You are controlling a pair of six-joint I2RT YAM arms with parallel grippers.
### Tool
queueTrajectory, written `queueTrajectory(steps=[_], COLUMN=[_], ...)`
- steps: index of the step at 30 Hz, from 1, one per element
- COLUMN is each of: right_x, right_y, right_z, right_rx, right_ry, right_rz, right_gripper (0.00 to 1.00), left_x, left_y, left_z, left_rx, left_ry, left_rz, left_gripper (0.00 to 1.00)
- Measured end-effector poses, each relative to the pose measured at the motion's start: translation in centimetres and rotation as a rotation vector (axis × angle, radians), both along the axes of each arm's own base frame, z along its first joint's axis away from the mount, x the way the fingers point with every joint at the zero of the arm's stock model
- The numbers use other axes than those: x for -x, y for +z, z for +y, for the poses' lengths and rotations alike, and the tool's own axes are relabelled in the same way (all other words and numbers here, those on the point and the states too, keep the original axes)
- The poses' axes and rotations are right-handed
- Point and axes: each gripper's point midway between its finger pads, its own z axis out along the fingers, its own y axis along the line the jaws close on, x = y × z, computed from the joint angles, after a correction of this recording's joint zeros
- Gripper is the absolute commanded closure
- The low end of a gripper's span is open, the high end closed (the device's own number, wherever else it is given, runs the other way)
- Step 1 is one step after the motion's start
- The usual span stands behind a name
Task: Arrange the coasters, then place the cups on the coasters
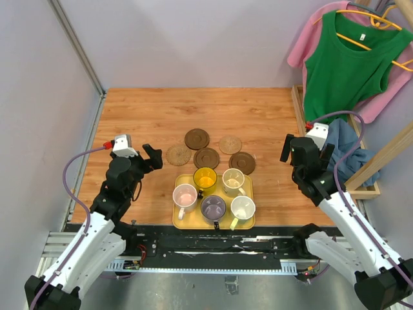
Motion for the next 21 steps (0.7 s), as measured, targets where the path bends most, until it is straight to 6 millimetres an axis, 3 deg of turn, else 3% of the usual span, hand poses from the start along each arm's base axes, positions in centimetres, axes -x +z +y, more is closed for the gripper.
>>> queueTrajectory(steps=[16,21], right_x=[-0.3,-0.9], right_y=[-0.6,-1.1], right_z=[0.2,1.2], right_rx=[0.003,-0.01], right_ry=[0.001,0.049], right_rz=[0.021,0.04], right_gripper=[0.02,0.02], left_x=[-0.1,-0.6], left_y=[-0.1,-0.5], left_z=[0.2,0.0], left_rx=[-0.001,0.003], left_ry=[0.012,0.018], left_rz=[0.005,0.015], left_gripper=[0.0,0.0])
